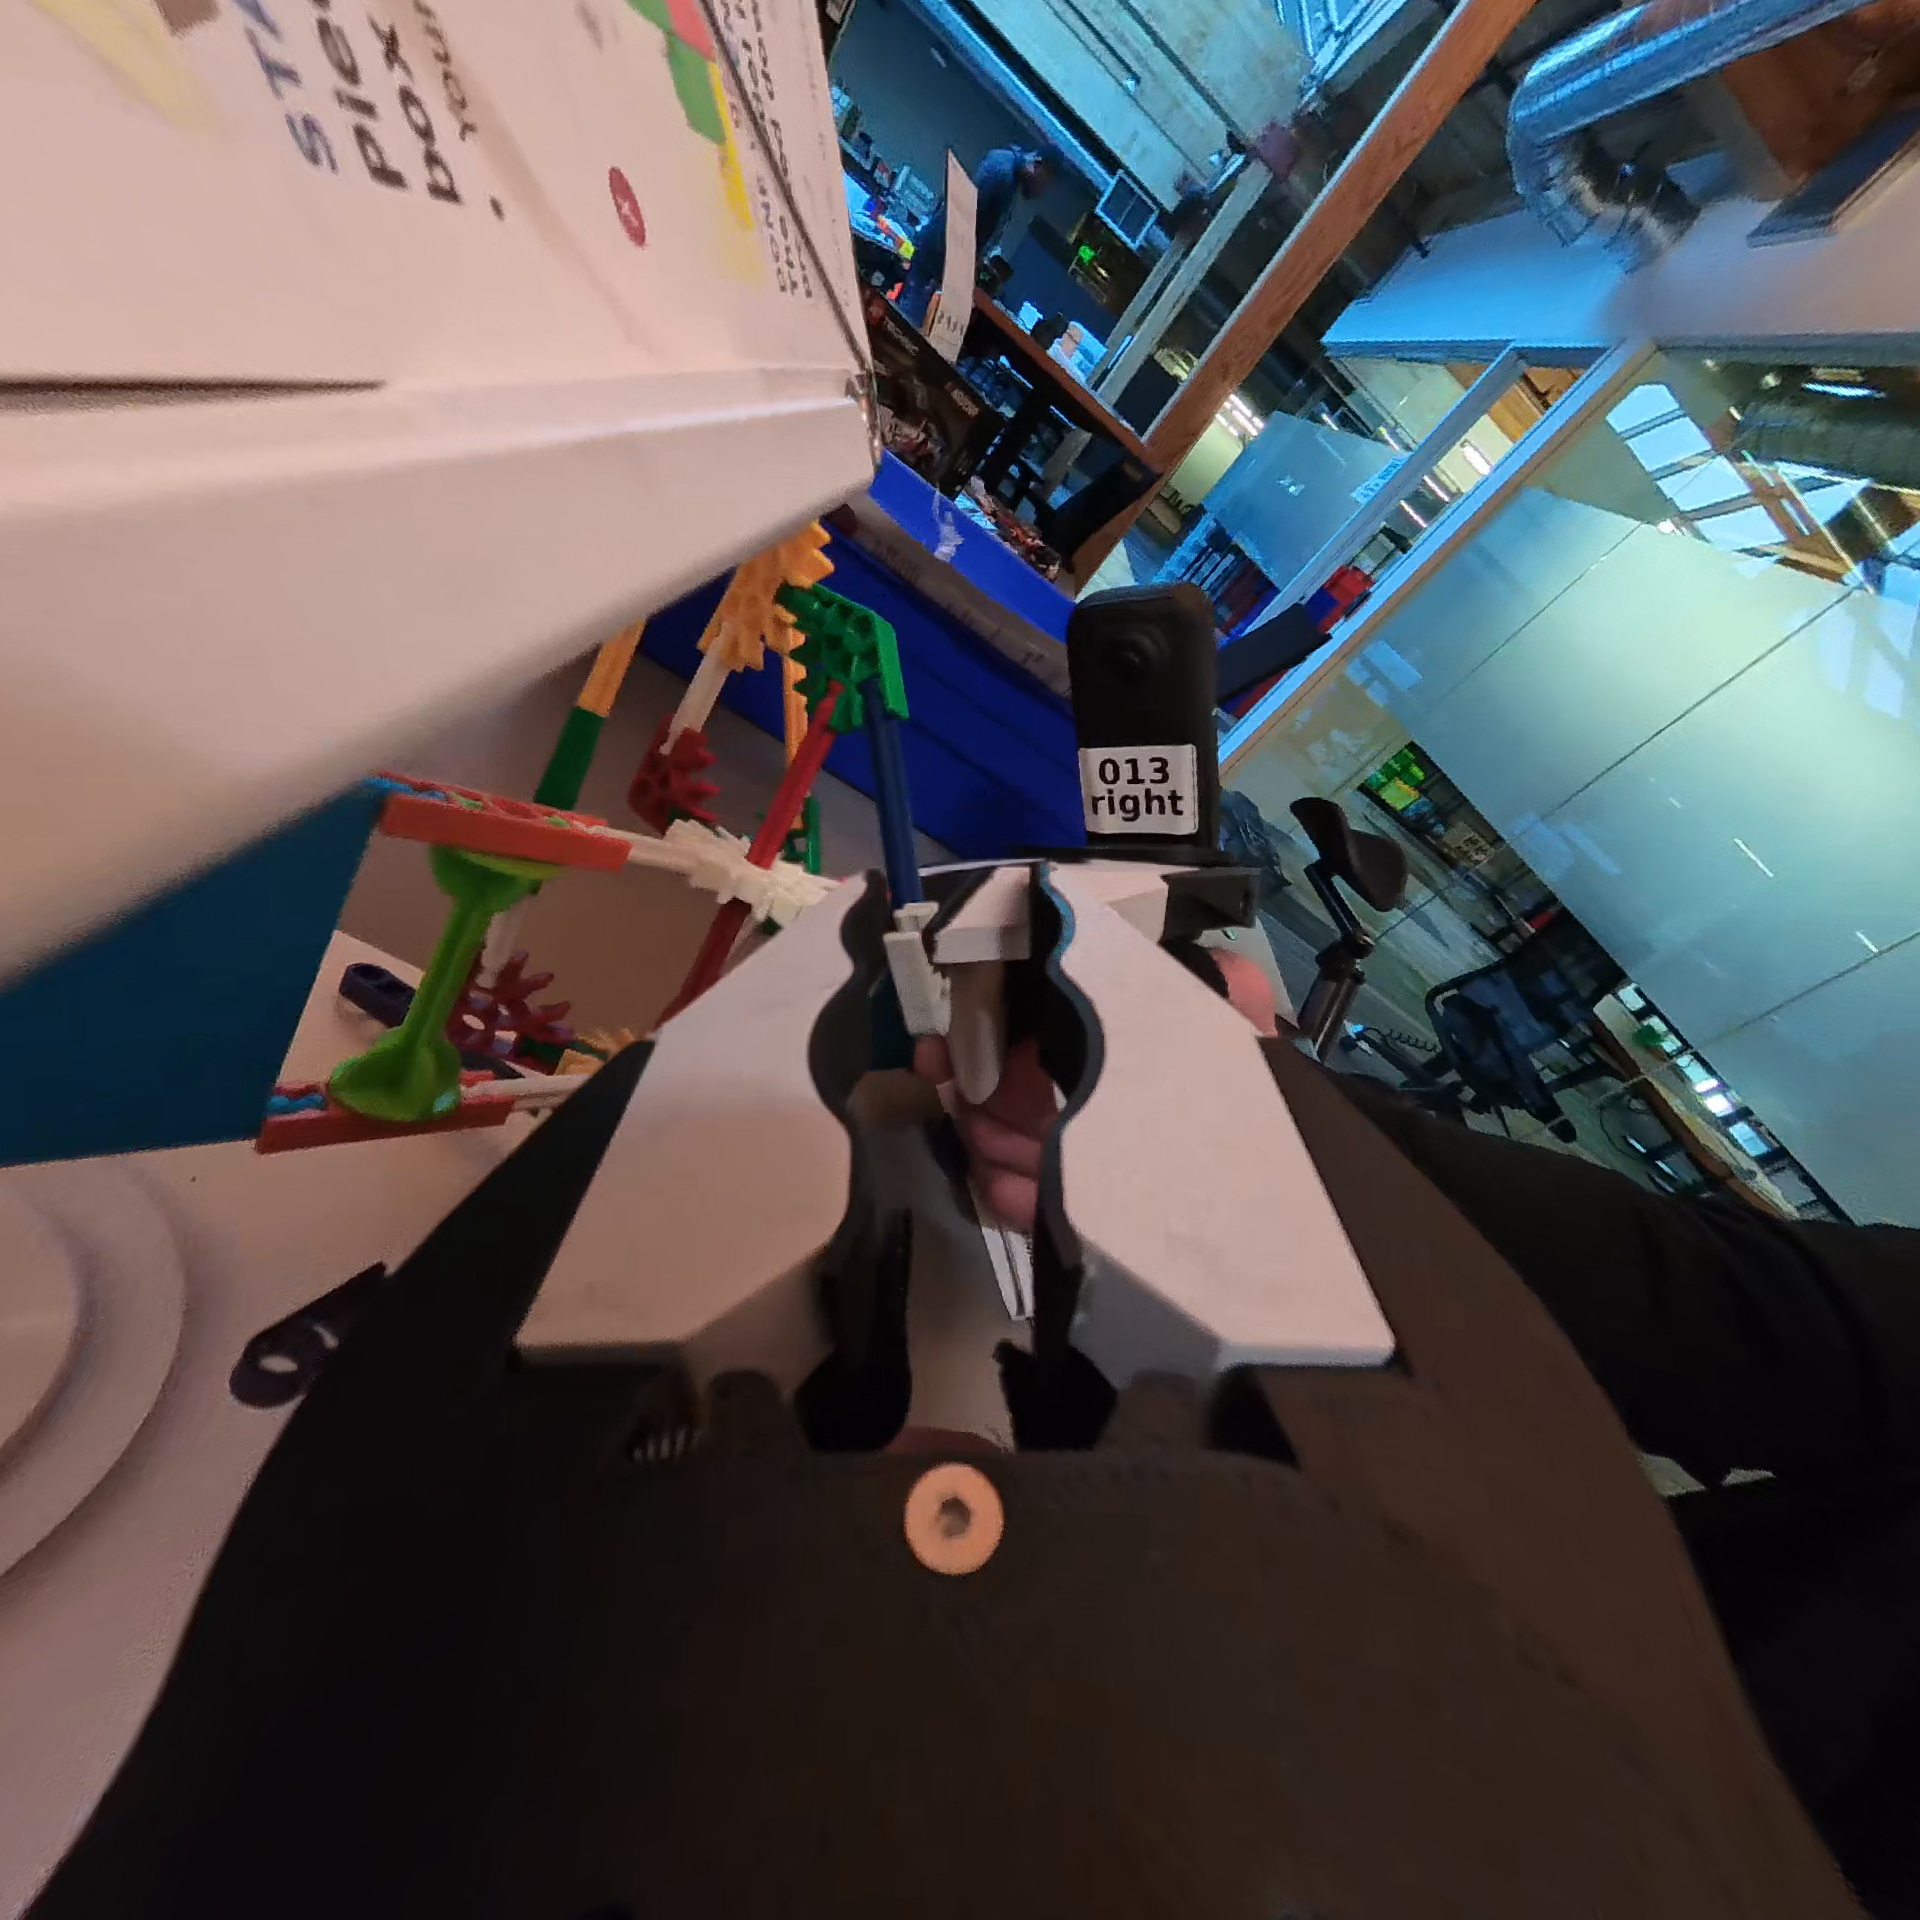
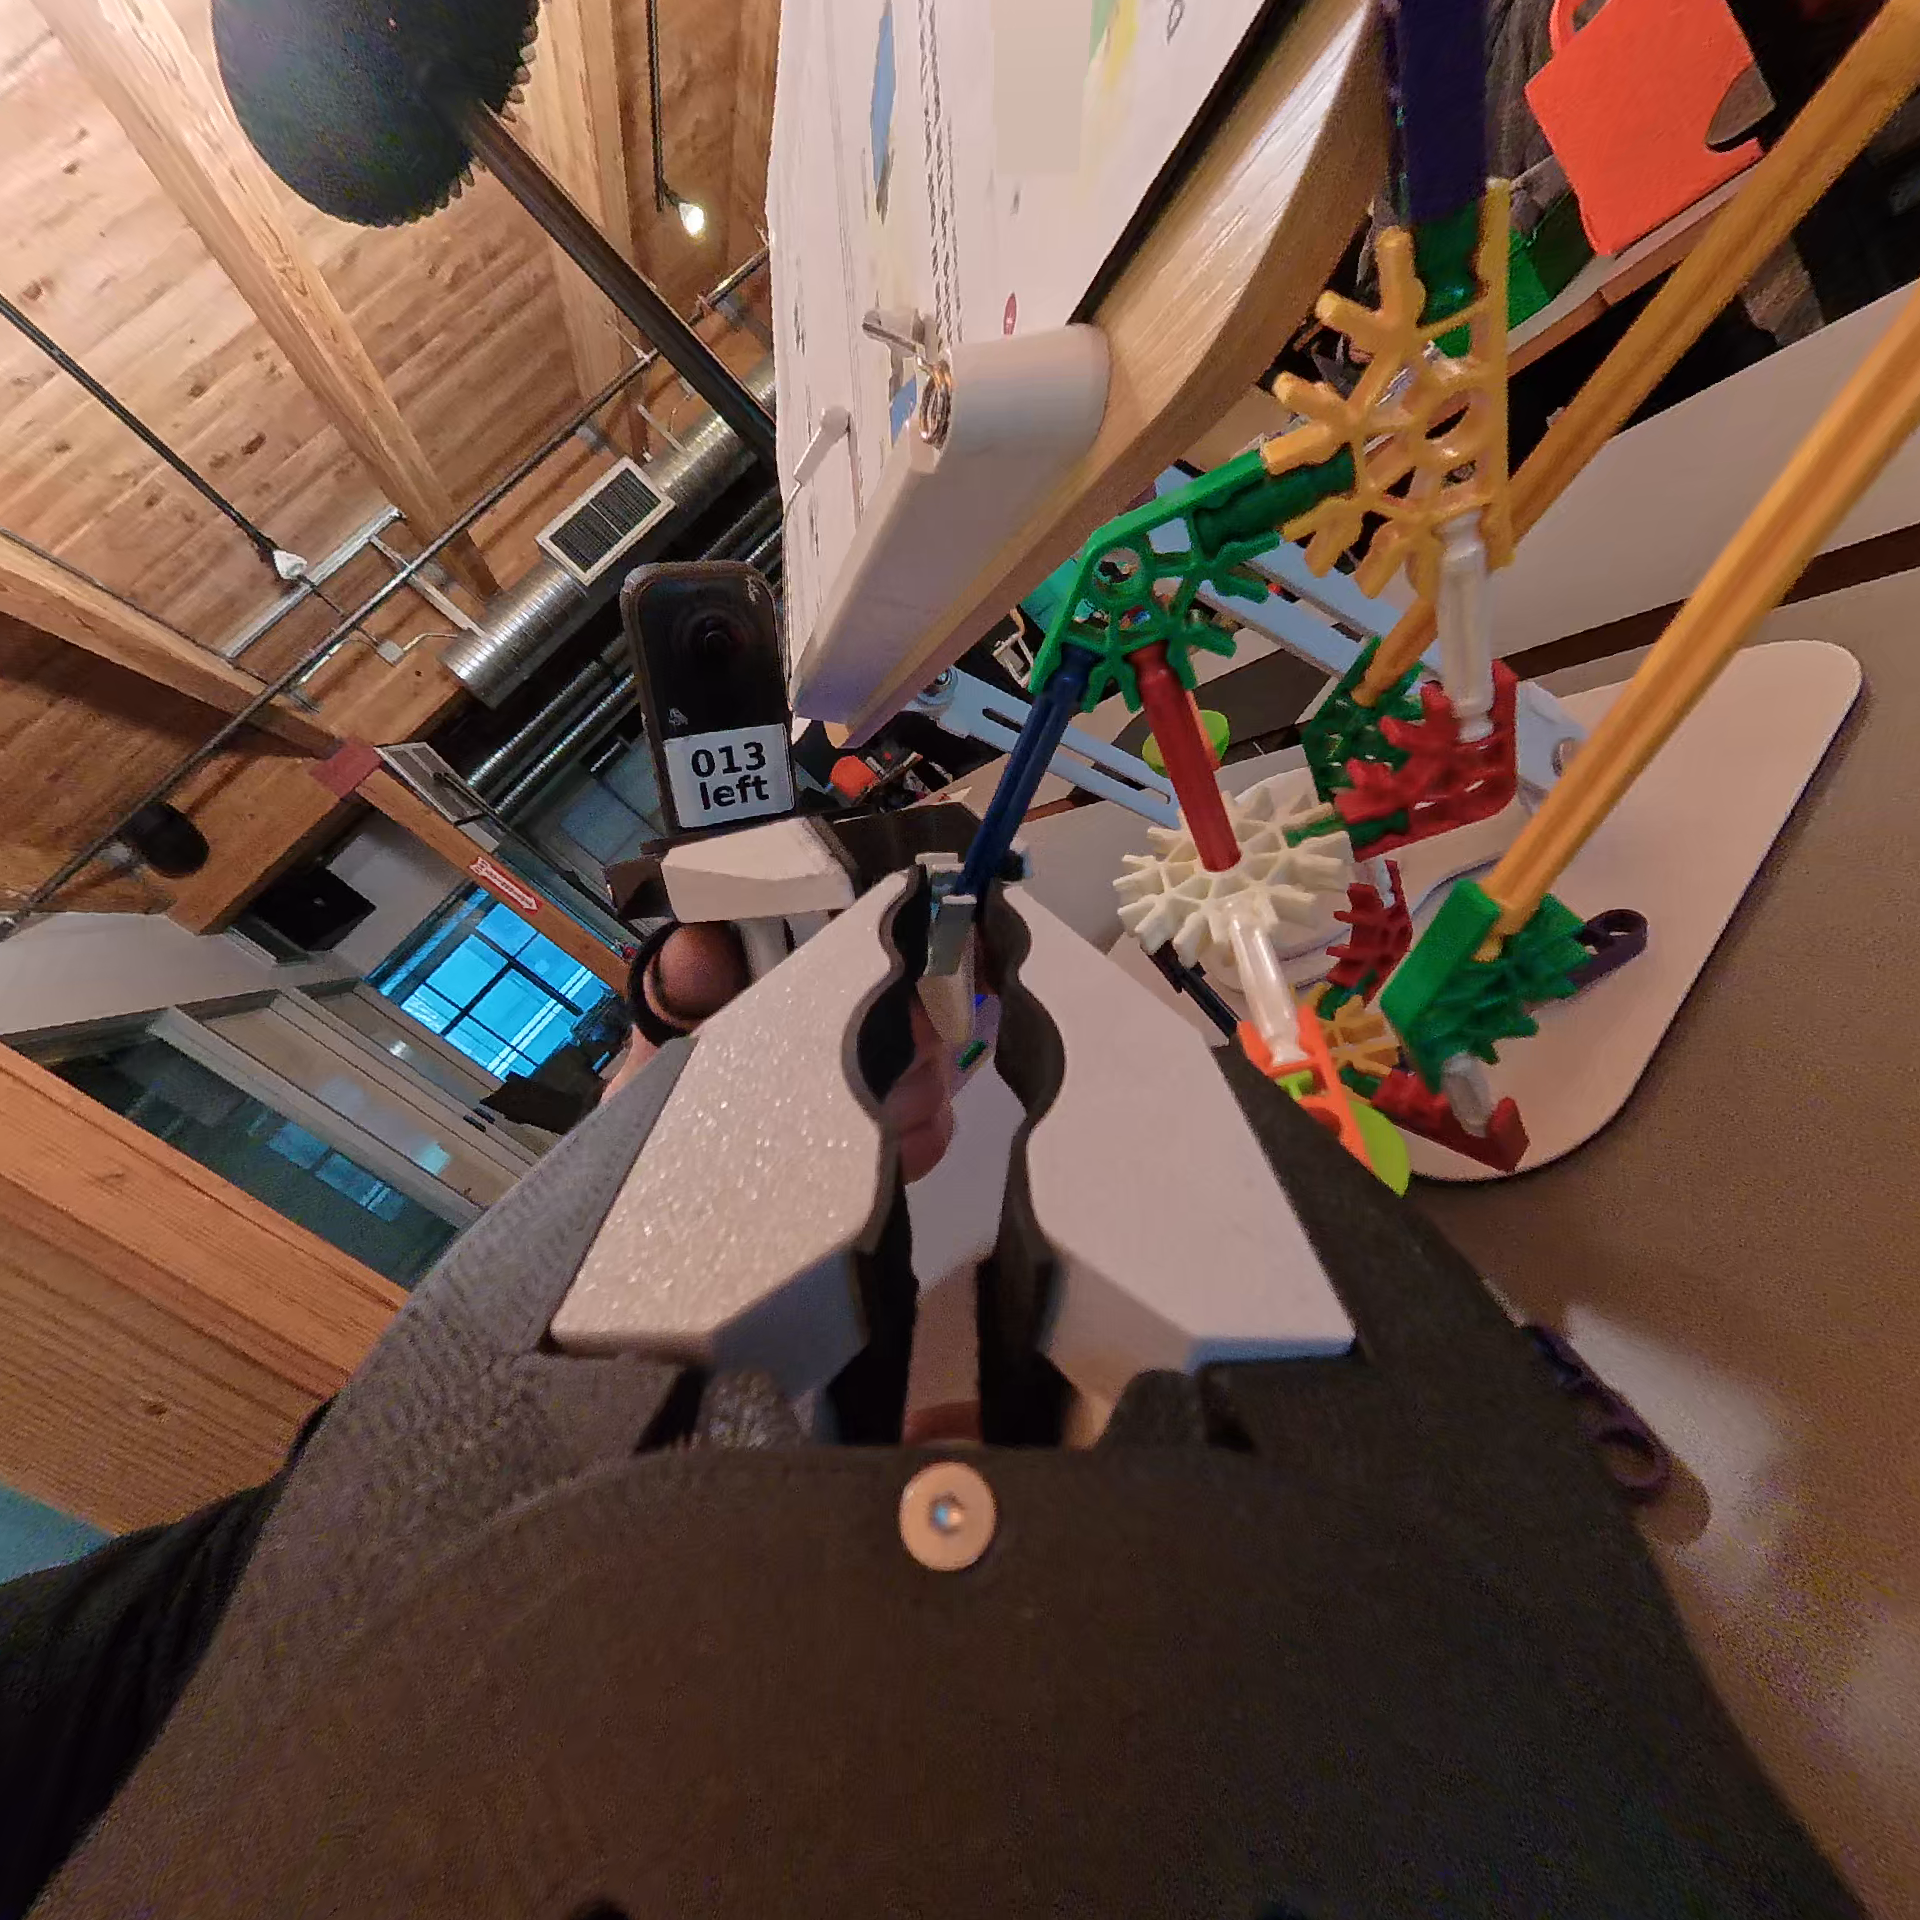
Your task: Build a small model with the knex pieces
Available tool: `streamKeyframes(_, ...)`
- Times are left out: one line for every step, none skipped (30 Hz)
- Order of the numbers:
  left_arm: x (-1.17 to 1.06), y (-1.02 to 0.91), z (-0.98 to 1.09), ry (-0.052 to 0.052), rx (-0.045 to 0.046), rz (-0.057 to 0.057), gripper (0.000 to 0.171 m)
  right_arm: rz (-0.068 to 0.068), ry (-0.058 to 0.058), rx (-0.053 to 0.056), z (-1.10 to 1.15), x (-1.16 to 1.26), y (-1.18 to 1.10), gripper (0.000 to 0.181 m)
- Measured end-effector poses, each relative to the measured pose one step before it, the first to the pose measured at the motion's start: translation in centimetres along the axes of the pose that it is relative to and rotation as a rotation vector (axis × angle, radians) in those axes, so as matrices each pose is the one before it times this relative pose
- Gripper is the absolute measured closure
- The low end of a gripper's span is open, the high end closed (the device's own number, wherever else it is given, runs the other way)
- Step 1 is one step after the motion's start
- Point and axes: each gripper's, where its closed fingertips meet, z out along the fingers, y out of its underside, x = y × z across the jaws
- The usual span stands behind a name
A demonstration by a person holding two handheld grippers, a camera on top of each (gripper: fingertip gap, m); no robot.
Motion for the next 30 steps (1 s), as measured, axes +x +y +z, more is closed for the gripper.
streamKeyframes(-0.014,-0.064,0.076,-0.0051,0.00206,0.0064,0.148,0.0025,-0.0036,0.0026,-0.07,-0.045,-0.062,0.174)
streamKeyframes(0.035,-0.047,0.068,-0.0005,0.00445,0.0032,0.148,-0.001,-0.0002,0.0016,-0.051,-0.008,-0.037,0.174)
streamKeyframes(-0.058,-0.055,0.03,-0.0004,0.0089,0.0008,0.151,-0.0004,-0.0014,-0.0011,-0.036,-0.033,0.013,0.174)
streamKeyframes(-0.328,-0.135,-0.026,-0.0125,0.01396,-0.0117,0.16,-0.0017,-0.003,-0.0034,0.014,-0.115,0.071,0.174)
streamKeyframes(-0.094,0.033,-0.053,0.0045,0.00209,-0.0037,0.166,-0.0051,0.0009,-0.0013,0.055,-0.088,0.054,0.174)
streamKeyframes(-0.144,-0.032,-0.058,-0.0062,0.00593,0.0113,0.168,-0.0017,0.0038,-0.0002,0.053,0.007,0.016,0.174)
streamKeyframes(-0.031,-0.007,0.005,-0.0063,0.00187,0.0081,0.168,-0.0012,0.0002,-0.0013,0.019,0.006,-0.013,0.174)
streamKeyframes(0.016,-0.024,0.028,-0.0081,-0.00264,0.0079,0.168,0.0028,-0.0042,-0.0014,-0.021,-0.032,-0.028,0.174)
streamKeyframes(0.024,-0.01,0.045,-0.0051,-0.00034,0.005,0.169,0.0047,-0.0026,-0.0025,-0.055,-0.013,-0.029,0.174)
streamKeyframes(-0.026,-0.015,0.085,-0.0025,0.00268,-0.0026,0.169,-0.0046,0.0053,-0.0022,-0.056,0.054,-0.054,0.174)
streamKeyframes(-0.04,-0.014,0.098,-0.0027,0.00326,-0.0039,0.169,0.0009,0.0004,0.001,-0.052,0.032,-0.044,0.174)
streamKeyframes(0.08,0.0,0.052,-0.0015,-0.00191,0.0046,0.169,0.003,-0.0081,0.0003,-0.074,-0.047,-0.021,0.174)
streamKeyframes(0.059,-0.009,-0.005,-0.0038,-0.00645,0.0051,0.168,-0.0022,-0.0025,0.0006,-0.02,-0.057,-0.033,0.174)
streamKeyframes(0.073,-0.058,-0.047,0.0007,-0.00529,-0.0089,0.168,0.0003,-0.0048,0.0037,0.021,-0.124,-0.026,0.174)
streamKeyframes(0.187,-0.082,-0.122,0.0138,0.00413,-0.0085,0.167,0.0017,-0.0063,0.0036,0.046,-0.147,-0.013,0.175)
streamKeyframes(0.021,-0.045,-0.16,0.0082,0.00245,-0.0133,0.165,0.0019,-0.0001,-0.0012,0.058,0.0,0.075,0.175)
streamKeyframes(-0.292,0.134,-0.146,-0.0135,-0.01071,-0.0071,0.16,0.0026,-0.001,-0.0042,0.07,0.019,0.13,0.175)
streamKeyframes(0.081,0.053,-0.232,0.0054,-0.00485,0.0129,0.161,0.0022,-0.0109,-0.0033,0.063,-0.176,0.116,0.174)
streamKeyframes(0.307,-0.027,-0.212,0.0173,-0.00012,0.0063,0.162,-0.0005,-0.016,-0.0038,0.079,-0.311,0.069,0.175)
streamKeyframes(0.008,-0.044,-0.149,-0.0001,-0.00194,-0.0042,0.159,0.001,-0.0059,-0.0011,0.065,-0.151,0.023,0.174)
streamKeyframes(-0.111,-0.029,-0.134,-0.0066,0.0001,0.0011,0.158,0.0054,-0.0006,0.0041,-0.002,0.033,-0.031,0.174)
streamKeyframes(0.023,0.007,-0.114,0.0051,0.00424,0.0039,0.16,0.0107,-0.0001,0.0022,-0.065,0.109,-0.037,0.174)
streamKeyframes(0.008,0.118,0.009,0.0076,-0.00061,-0.0057,0.161,0.002,0.0032,-0.0029,-0.074,0.106,0.037,0.174)
streamKeyframes(-0.102,0.101,0.063,0.0003,-0.00272,-0.0072,0.161,0.0006,0.0038,-0.0031,-0.057,0.11,0.058,0.174)
streamKeyframes(-0.141,0.071,0.036,-0.0048,-0.00205,0.0004,0.159,0.01,-0.0044,-0.0014,-0.052,0.01,0.052,0.174)
streamKeyframes(0.163,0.032,0.019,0.0117,0.00138,-0.0017,0.159,0.0068,-0.0117,0.0006,-0.043,-0.141,0.023,0.174)
streamKeyframes(0.206,-0.008,-0.018,0.0118,0.00312,-0.002,0.159,-0.0029,-0.006,-0.0007,-0.027,-0.147,0.004,0.174)
streamKeyframes(0.122,-0.014,-0.022,0.0032,0.00037,0.0038,0.16,-0.0037,-0.0007,-0.0018,-0.003,-0.081,0.012,0.175)
streamKeyframes(0.216,0.02,-0.04,0.0066,-0.00066,0.0082,0.163,0.0004,-0.0036,-0.0013,0.01,-0.066,0.038,0.174)
streamKeyframes(0.192,0.003,-0.02,0.0069,0.00004,0.0015,0.166,-0.0045,-0.0027,0.0018,0.013,-0.067,-0.005,0.174)
